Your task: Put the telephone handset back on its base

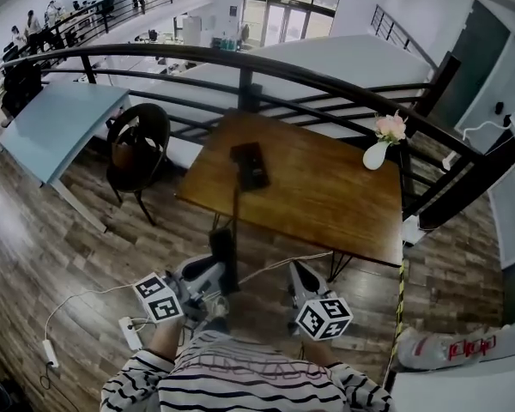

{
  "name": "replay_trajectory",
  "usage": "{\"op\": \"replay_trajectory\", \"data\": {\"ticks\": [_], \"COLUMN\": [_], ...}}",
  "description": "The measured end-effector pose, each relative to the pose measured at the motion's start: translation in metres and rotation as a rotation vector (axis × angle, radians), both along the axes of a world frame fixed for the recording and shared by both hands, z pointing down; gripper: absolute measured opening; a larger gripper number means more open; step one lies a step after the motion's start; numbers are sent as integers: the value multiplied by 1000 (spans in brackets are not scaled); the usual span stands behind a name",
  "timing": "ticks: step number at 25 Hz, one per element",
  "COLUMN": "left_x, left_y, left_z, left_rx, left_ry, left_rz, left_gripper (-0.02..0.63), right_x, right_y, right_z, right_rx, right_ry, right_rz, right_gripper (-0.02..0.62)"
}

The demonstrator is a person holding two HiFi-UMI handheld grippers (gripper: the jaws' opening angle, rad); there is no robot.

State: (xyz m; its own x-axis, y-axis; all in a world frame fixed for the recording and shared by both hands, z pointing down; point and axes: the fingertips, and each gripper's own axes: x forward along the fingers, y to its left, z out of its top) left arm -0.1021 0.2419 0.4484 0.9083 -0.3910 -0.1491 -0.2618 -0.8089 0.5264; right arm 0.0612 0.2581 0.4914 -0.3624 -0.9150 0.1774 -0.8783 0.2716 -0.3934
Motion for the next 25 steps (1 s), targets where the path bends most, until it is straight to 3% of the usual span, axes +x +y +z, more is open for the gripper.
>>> {"op": "replay_trajectory", "data": {"ticks": [15,25], "left_x": [-16,-9], "left_y": [-149,-203], "left_z": [-2,4], "left_rx": [-22,-45], "left_ry": [11,22], "left_rz": [93,136], "left_gripper": [71,71], "right_x": [-25,-24], "right_y": [-144,-192], "right_z": [-2,6], "right_rx": [-9,-28], "right_ry": [-10,-17], "right_rz": [64,96], "right_gripper": [1,0]}}
